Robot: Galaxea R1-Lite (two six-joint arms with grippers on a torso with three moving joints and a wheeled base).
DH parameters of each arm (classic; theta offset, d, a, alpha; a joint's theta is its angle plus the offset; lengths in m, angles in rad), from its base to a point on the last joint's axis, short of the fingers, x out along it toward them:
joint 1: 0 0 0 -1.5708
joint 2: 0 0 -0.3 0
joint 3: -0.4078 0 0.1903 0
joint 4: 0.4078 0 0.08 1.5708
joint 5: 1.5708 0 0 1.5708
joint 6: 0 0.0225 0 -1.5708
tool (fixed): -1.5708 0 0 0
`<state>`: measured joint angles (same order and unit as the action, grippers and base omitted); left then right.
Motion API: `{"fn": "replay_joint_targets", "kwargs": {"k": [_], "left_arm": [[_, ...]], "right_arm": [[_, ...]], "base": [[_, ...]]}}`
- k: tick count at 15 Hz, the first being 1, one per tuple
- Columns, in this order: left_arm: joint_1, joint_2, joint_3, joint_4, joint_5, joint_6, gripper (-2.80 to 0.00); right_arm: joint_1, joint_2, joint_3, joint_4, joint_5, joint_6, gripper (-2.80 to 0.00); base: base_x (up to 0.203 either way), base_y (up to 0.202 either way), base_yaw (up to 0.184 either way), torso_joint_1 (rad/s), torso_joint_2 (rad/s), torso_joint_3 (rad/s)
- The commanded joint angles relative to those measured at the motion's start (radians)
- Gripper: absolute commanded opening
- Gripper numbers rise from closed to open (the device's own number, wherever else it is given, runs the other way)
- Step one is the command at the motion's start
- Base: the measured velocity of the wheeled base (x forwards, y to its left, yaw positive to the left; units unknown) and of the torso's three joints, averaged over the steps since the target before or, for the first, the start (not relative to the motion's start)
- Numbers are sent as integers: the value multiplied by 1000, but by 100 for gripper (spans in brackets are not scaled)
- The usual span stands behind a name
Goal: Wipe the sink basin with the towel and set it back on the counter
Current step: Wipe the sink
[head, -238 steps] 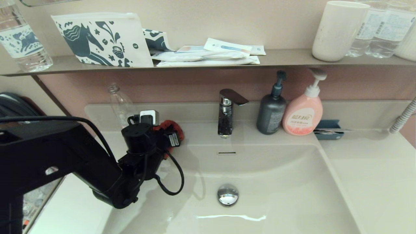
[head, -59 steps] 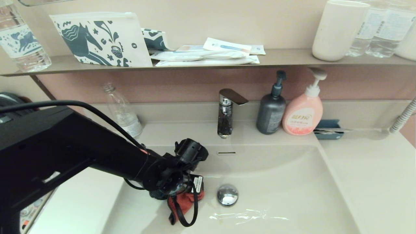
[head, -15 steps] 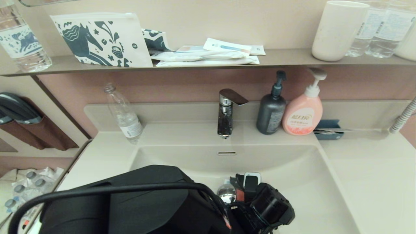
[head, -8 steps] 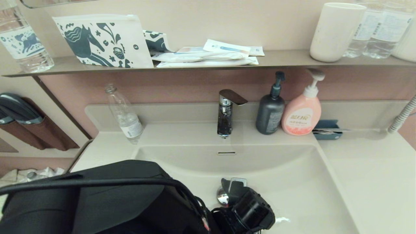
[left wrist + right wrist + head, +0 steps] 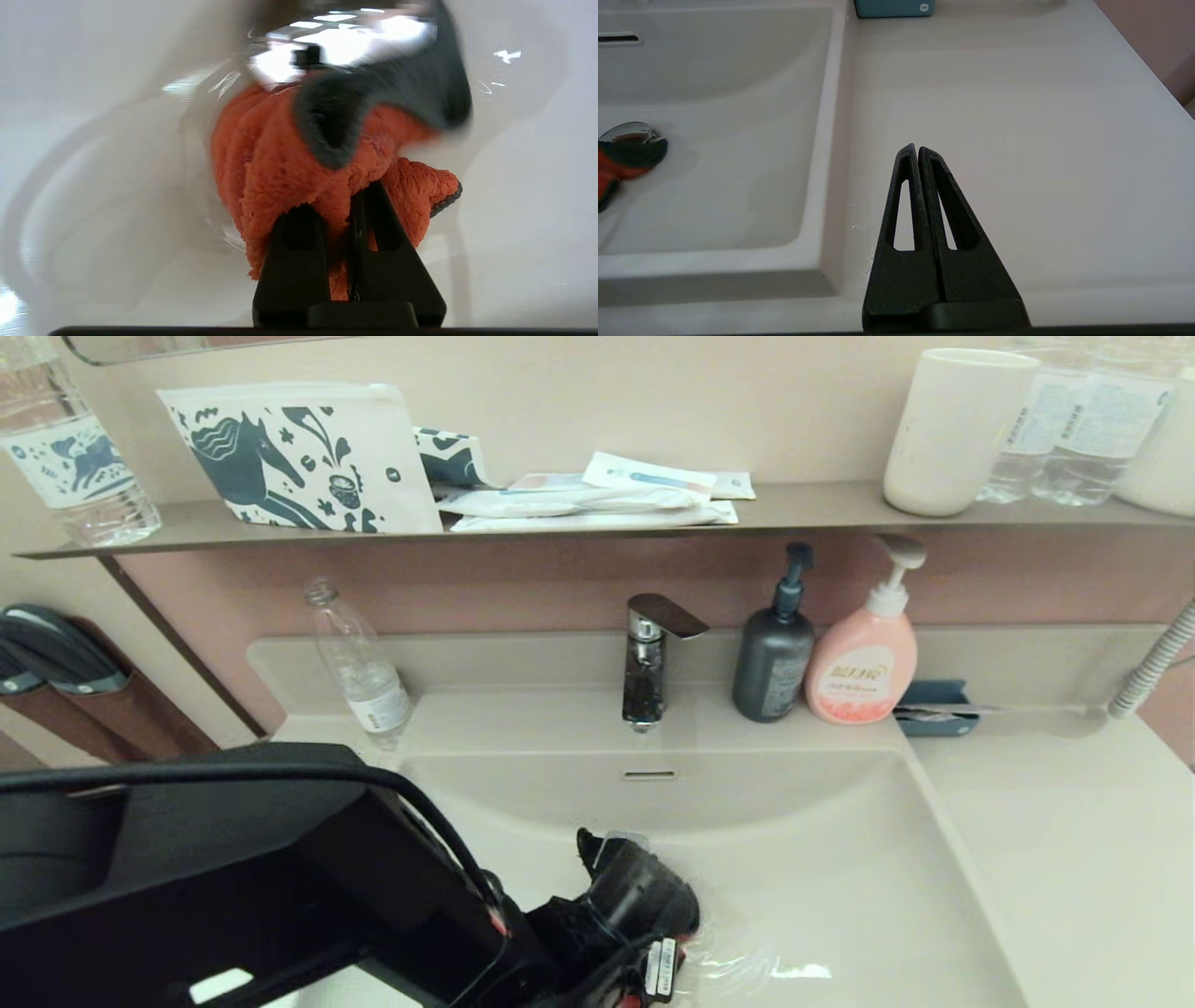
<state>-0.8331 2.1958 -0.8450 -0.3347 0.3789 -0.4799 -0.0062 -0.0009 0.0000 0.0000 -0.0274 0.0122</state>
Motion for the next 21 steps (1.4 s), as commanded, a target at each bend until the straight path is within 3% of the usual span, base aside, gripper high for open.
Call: {"fn": "replay_joint_targets", "kwargs": {"k": [1,5,9,13,18,21], "left_arm": [[88,-14,24,-5,14,37,-280],[196,-66,56,-6,-1,128,-280],[248,-80,61,-11,-2,189,-280],[241,-48,62,-179,1,193,-280],[192,27,54,-298,21,191,-280],[143,62,8,-303,51,169,-280]], "right_arm": [[0,1,0,0,0,0,-280],[0,1,0,0,0,0,-280],[0,1,0,0,0,0,-280],[0,1,0,0,0,0,-280],[0,1,0,0,0,0,-280],[0,1,0,0,0,0,-280]], "base": [[0,0,0,0,0,0],[0,0,0,0,0,0],[0,0,0,0,0,0],[0,0,0,0,0,0],[0,0,0,0,0,0],[0,0,0,0,0,0]]}}
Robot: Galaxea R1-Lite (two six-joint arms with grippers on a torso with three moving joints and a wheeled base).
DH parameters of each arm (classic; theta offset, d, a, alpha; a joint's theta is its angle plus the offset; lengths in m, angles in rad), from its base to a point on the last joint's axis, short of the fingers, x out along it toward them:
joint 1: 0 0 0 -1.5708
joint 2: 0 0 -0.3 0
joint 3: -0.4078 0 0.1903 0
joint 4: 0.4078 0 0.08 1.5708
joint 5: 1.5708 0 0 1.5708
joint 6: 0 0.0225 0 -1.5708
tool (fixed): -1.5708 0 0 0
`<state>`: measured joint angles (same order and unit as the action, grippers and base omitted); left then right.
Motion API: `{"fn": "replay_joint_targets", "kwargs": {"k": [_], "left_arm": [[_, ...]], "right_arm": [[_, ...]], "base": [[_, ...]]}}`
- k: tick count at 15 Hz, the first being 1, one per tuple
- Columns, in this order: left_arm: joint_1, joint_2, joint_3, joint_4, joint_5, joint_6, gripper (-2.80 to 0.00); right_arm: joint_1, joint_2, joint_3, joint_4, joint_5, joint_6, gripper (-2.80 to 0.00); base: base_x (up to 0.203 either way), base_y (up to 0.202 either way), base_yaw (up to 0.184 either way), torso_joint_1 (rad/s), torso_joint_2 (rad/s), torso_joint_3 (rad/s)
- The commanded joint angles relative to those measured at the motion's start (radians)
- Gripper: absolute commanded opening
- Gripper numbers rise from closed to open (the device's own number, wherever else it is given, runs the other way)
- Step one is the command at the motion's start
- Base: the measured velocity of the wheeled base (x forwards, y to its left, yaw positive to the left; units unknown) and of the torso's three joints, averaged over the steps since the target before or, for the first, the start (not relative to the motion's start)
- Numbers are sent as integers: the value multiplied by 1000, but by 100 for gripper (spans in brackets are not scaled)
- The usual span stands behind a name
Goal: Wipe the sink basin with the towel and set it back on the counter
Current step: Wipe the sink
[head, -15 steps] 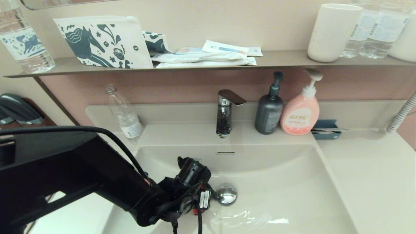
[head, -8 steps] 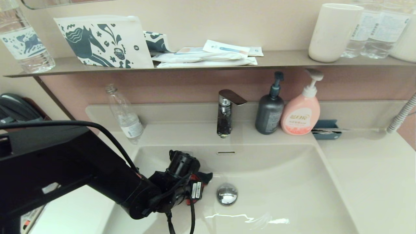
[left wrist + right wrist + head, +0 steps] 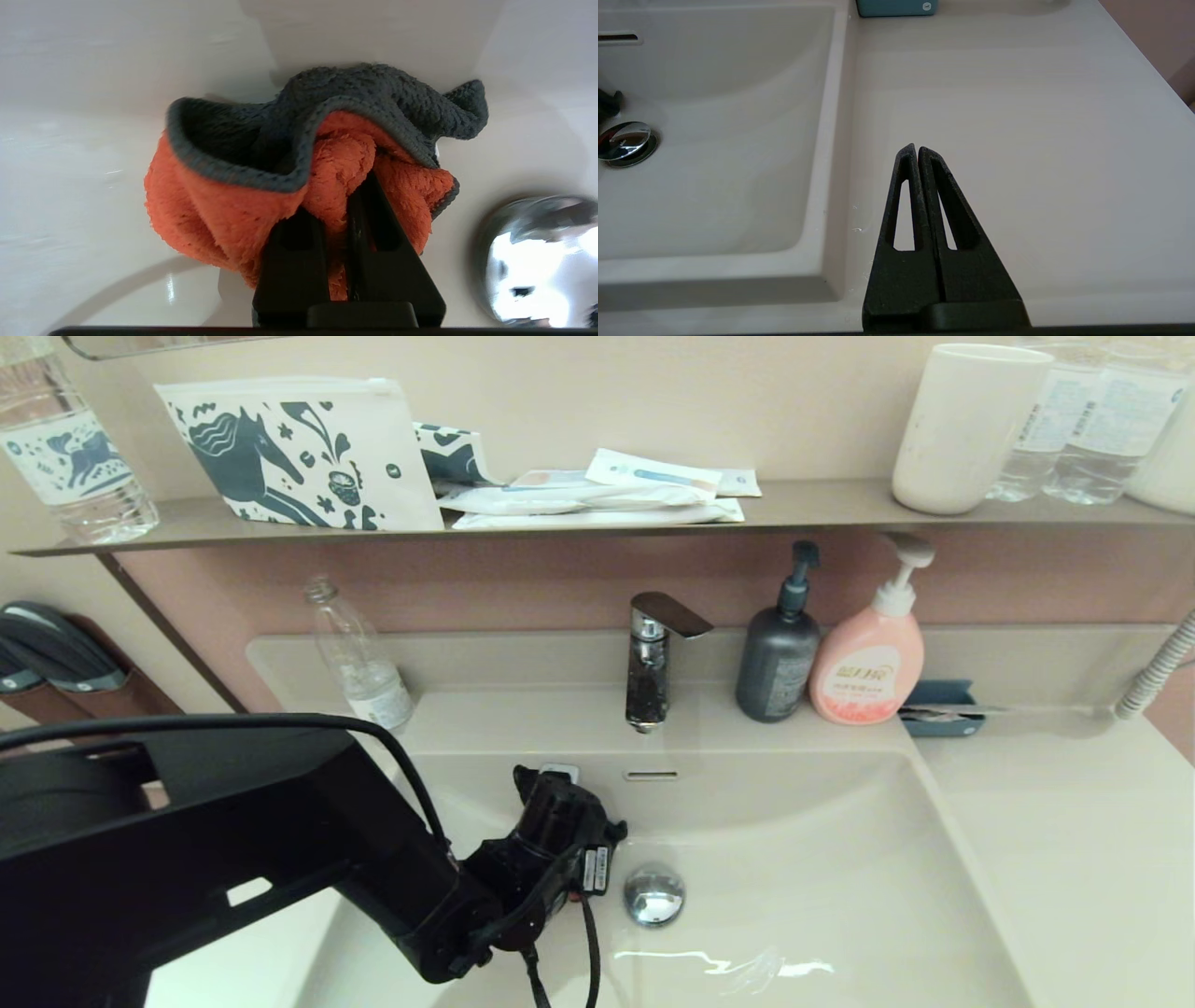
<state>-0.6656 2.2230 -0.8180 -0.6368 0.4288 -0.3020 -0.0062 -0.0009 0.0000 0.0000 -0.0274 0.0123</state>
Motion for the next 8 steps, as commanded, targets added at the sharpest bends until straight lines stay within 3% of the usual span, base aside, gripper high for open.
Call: {"fn": "replay_joint_targets", "kwargs": {"k": [1,8], "left_arm": [[-51,42,-39,1,6,-25,-280],[-187,206,-294,6,117,-49,-280]], "right_arm": [[0,1,0,0,0,0,-280],[0,1,0,0,0,0,-280]], "base": [[0,0,0,0,0,0],[0,0,0,0,0,0]]}}
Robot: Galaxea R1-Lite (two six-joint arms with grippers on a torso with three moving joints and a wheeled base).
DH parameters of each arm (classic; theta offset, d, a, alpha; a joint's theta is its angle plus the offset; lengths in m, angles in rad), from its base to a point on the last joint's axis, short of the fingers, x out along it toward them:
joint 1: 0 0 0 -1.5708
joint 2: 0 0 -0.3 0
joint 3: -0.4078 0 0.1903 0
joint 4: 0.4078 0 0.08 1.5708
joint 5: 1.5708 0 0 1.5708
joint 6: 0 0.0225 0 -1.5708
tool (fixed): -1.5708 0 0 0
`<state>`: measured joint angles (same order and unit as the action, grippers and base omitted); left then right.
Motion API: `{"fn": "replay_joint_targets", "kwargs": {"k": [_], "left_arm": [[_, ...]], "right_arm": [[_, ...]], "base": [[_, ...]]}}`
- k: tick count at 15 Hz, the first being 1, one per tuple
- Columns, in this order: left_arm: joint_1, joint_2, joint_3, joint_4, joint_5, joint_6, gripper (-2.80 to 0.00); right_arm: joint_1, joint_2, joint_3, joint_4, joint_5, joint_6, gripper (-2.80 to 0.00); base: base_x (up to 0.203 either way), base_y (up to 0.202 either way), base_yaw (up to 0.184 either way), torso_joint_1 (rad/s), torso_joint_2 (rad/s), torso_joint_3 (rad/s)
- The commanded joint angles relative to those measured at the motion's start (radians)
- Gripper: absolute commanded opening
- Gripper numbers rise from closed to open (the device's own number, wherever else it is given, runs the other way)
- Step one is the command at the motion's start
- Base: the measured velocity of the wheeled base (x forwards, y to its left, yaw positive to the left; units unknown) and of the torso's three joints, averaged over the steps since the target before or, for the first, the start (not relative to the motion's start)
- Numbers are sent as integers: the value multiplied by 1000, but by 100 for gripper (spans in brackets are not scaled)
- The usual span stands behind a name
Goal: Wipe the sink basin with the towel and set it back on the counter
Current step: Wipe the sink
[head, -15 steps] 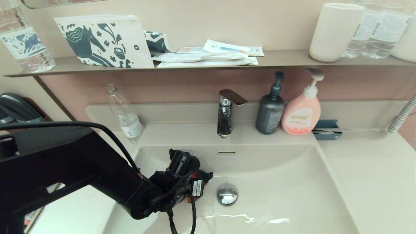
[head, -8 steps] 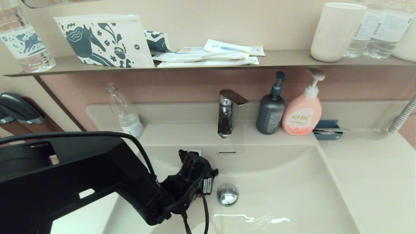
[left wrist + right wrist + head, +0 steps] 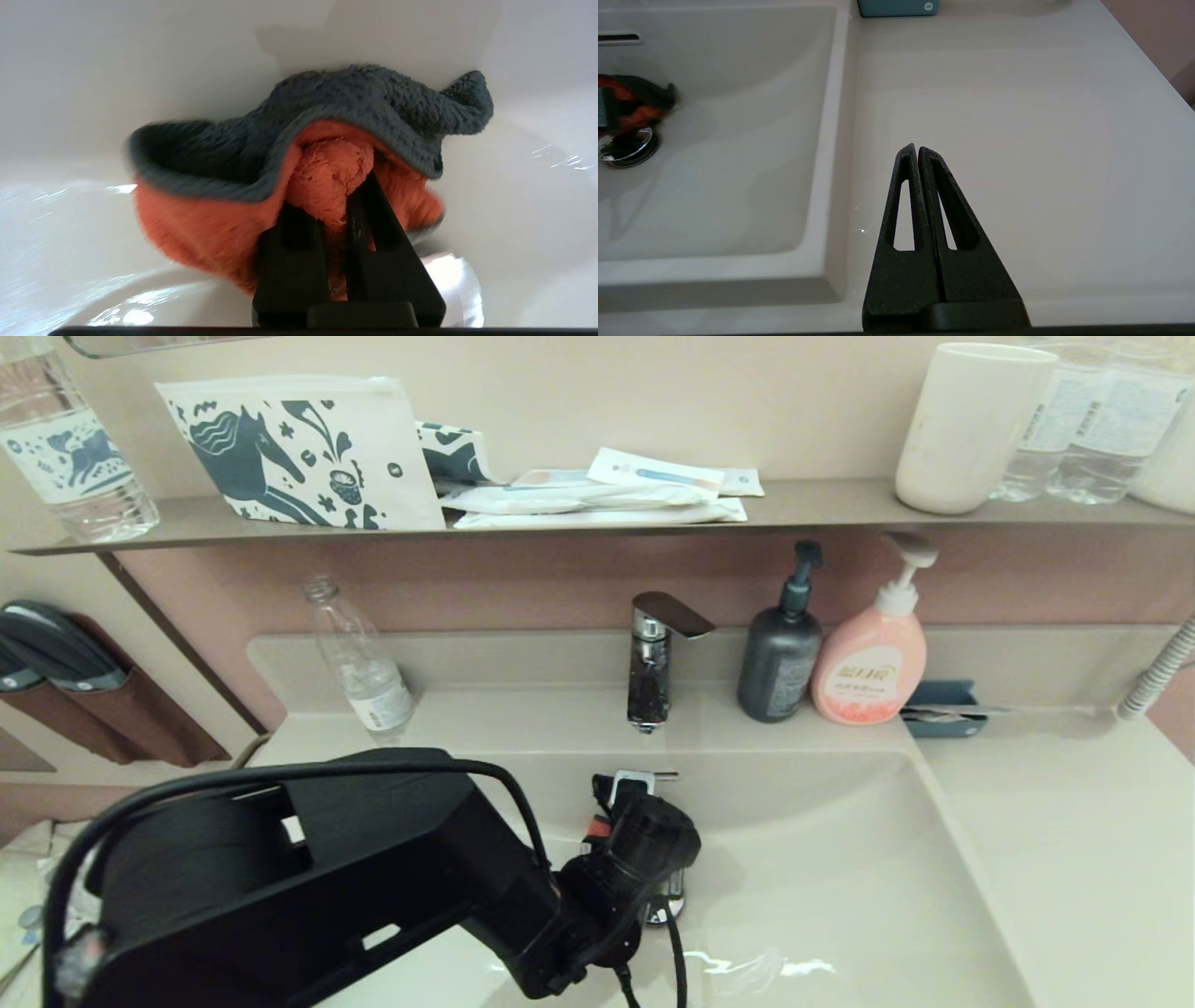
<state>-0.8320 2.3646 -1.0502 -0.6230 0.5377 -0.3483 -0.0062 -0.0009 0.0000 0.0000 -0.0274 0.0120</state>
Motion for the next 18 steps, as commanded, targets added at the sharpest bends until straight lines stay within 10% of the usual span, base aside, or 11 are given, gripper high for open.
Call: {"fn": "replay_joint_targets", "kwargs": {"k": [1,5,12,18], "left_arm": [[-36,84,-102,-4,25,-3,-280],[-104,103,-182,73,45,-40,-280],[-271,-55,-205,439,33,-313,-280],[-297,-112,-73,607,-24,-388,-280]], "right_arm": [[0,1,0,0,0,0,-280],[0,1,0,0,0,0,-280],[0,1,0,0,0,0,-280],[0,1,0,0,0,0,-280]], "base": [[0,0,0,0,0,0],[0,0,0,0,0,0],[0,0,0,0,0,0],[0,0,0,0,0,0]]}}
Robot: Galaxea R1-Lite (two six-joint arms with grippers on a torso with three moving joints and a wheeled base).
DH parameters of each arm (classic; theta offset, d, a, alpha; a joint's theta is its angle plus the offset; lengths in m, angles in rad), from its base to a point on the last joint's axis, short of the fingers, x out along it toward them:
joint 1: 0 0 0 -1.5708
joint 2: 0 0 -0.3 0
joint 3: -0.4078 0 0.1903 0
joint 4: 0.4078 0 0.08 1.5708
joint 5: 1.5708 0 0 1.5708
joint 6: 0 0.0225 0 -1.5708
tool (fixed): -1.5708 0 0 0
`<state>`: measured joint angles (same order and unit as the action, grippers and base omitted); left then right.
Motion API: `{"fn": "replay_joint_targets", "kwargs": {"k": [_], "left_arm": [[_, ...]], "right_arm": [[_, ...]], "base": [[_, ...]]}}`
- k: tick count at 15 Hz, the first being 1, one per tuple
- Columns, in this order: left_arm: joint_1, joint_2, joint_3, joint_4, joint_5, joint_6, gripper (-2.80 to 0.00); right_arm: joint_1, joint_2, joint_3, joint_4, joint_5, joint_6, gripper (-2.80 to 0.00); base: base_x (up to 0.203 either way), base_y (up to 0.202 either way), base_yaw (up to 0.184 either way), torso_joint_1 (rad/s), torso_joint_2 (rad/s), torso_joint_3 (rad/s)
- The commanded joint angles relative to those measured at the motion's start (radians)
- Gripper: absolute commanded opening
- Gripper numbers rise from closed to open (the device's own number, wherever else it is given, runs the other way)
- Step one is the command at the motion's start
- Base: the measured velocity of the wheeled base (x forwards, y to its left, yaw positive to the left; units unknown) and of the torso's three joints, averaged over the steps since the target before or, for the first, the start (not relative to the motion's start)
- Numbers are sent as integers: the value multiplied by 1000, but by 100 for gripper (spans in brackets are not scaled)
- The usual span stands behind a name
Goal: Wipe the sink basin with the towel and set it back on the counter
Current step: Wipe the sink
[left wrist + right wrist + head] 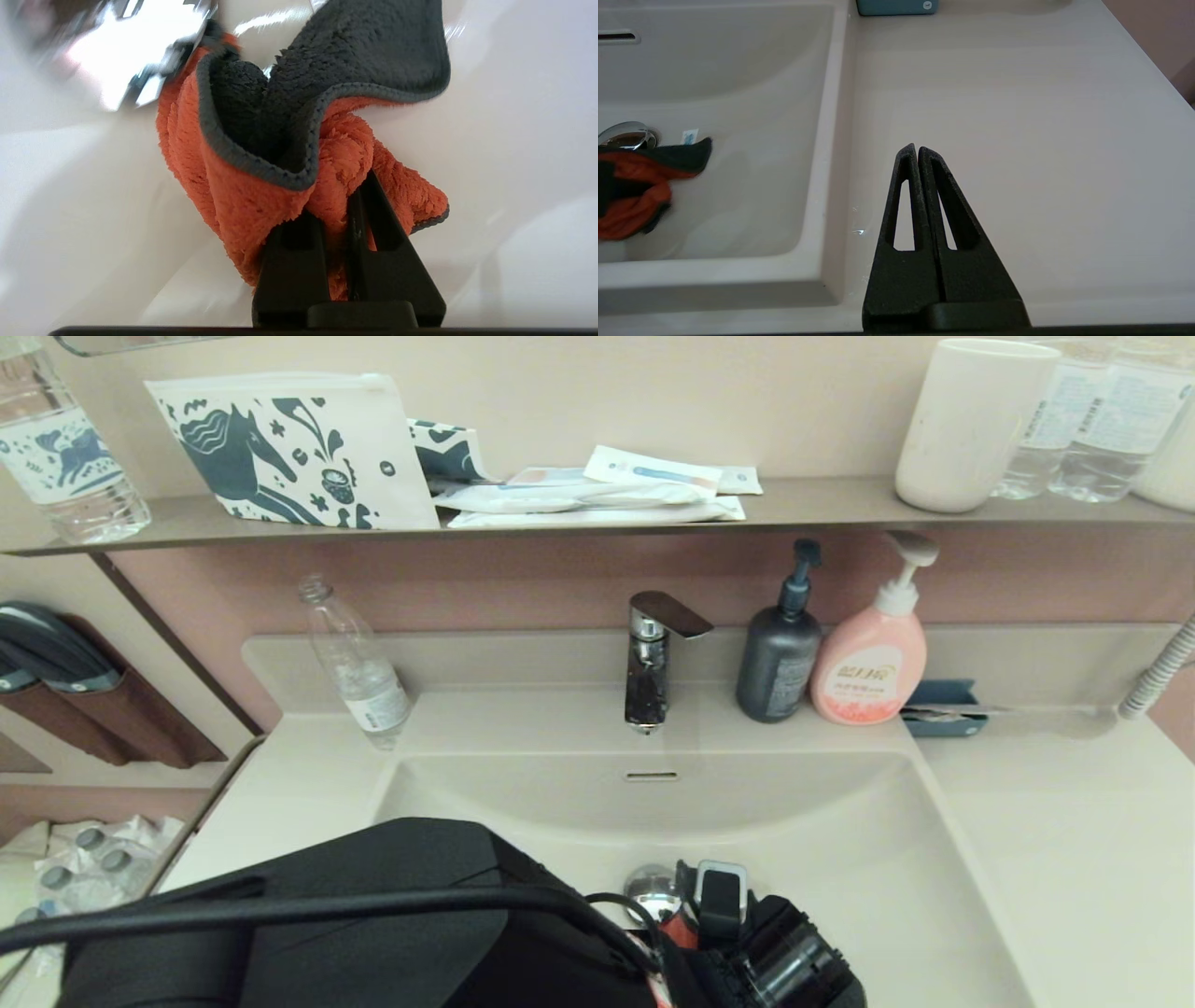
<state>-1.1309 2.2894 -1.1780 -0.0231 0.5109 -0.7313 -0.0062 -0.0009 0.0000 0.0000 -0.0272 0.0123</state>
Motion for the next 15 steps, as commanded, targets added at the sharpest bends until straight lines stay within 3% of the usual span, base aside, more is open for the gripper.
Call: {"fn": "replay_joint_targets", "kwargs": {"k": [1,5,10,13,15], "left_arm": [[10,-55,108,8,2,-4,-280],[97,-149,301,8,-8,53,-280],[281,-249,374,-17,-12,294,-280],[401,-248,396,-225,-12,518,-280],[435,-207,425,-367,-12,584,-280]], "right_arm": [[0,1,0,0,0,0,-280],[0,1,0,0,0,0,-280],[0,1,0,0,0,0,-280],[0,1,0,0,0,0,-280],[0,1,0,0,0,0,-280]], "base": [[0,0,0,0,0,0],[0,0,0,0,0,0],[0,0,0,0,0,0],[0,0,0,0,0,0],[0,0,0,0,0,0]]}}
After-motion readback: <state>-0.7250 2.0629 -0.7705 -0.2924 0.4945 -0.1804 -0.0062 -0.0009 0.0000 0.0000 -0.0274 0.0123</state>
